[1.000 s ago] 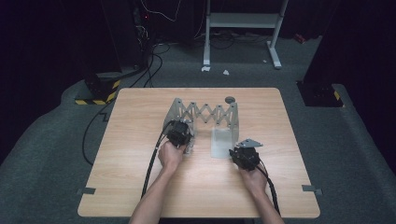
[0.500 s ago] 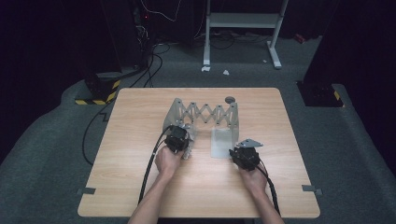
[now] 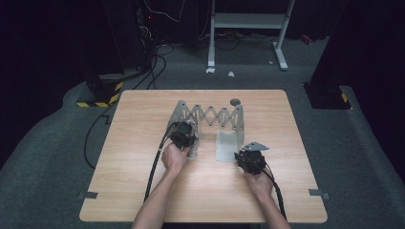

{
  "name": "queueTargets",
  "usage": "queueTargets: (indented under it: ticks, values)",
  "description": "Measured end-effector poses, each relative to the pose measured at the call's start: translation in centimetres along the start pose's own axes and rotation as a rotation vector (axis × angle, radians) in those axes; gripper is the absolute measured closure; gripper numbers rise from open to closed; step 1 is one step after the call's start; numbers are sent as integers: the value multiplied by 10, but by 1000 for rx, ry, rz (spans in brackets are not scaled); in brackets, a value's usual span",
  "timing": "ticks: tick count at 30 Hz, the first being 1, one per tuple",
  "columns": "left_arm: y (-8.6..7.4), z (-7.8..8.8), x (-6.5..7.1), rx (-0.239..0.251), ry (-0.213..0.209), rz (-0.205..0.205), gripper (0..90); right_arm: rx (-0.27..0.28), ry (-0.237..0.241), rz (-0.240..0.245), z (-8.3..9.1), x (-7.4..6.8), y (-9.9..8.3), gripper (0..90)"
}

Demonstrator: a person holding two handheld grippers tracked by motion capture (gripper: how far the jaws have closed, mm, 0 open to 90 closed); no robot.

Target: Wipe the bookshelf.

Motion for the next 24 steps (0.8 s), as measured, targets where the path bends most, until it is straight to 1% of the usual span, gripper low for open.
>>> queueTargets:
  ticks: [1,3,6,11,14,16,20,24]
  values:
    - [2,-1,1,3,-1,1,817,0,0,0,0,0,0,741]
    - [7,-2,2,7,1,-14,816,0,-1,1,0,0,0,741]
    - [12,-5,3,17,2,-22,816,0,0,0,0,0,0,741]
    - [14,-8,2,23,-2,-19,816,0,1,0,0,0,0,741]
    - [13,-7,0,23,12,-14,815,-1,1,0,0,0,0,742]
    - [10,-6,-2,23,32,-10,816,0,2,1,0,0,0,742]
    - [3,-2,-8,12,71,-22,816,0,2,2,0,0,0,742]
    - [-8,1,-9,19,73,-13,816,0,2,2,0,0,0,743]
Point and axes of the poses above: each handheld gripper's, and its own axes: z roughly backward along the jaws, y roughly out of its top, x roughly to its right, the point moved 1 cm from there along -z, roughly forward along the jaws, and after that the axes turned 14 degrees about -x, right-handed, at the moved point
